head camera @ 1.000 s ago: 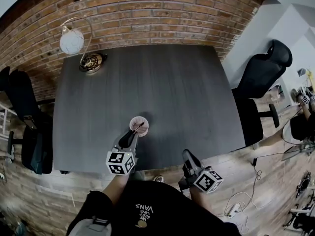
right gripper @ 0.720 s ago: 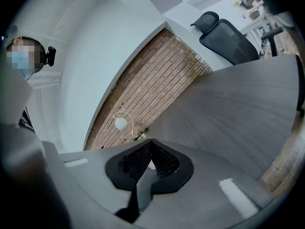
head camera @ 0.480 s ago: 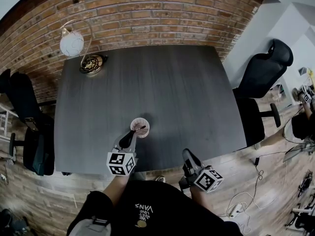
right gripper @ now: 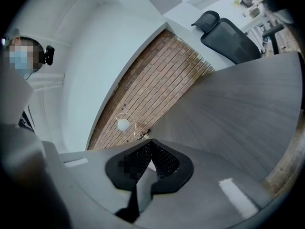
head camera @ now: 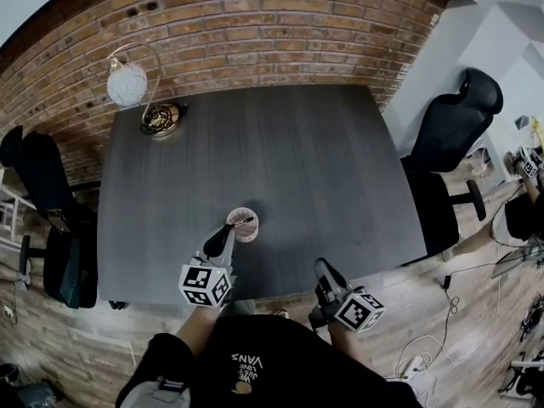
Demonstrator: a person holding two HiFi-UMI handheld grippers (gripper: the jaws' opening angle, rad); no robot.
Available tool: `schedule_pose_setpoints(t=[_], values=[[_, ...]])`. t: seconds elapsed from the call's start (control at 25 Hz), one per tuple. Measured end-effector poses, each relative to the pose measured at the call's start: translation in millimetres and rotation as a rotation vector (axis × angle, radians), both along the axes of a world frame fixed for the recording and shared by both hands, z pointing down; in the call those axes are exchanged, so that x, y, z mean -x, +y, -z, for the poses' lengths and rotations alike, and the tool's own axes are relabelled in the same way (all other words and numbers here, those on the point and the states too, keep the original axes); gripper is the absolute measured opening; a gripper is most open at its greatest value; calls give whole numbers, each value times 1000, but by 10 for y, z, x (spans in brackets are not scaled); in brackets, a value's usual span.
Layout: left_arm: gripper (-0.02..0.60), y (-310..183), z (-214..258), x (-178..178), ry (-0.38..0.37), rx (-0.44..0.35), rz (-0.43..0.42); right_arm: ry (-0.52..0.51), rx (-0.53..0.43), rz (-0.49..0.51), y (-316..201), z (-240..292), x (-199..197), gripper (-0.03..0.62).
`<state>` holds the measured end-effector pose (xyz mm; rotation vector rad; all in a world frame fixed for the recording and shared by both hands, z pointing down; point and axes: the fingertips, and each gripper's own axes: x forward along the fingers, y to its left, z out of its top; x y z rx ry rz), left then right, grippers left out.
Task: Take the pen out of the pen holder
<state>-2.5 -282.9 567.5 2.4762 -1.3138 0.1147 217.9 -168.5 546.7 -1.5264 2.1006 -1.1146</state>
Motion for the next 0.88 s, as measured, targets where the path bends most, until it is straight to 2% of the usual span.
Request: schedule_pose_setpoints(t=[0.4,0.88], values=[[89,114,210,132,2,-44,14,-10,-23,22,15,47,76,0],[89,377,474,565,20,-86,112,-25,-60,97,-15,134,327,1]])
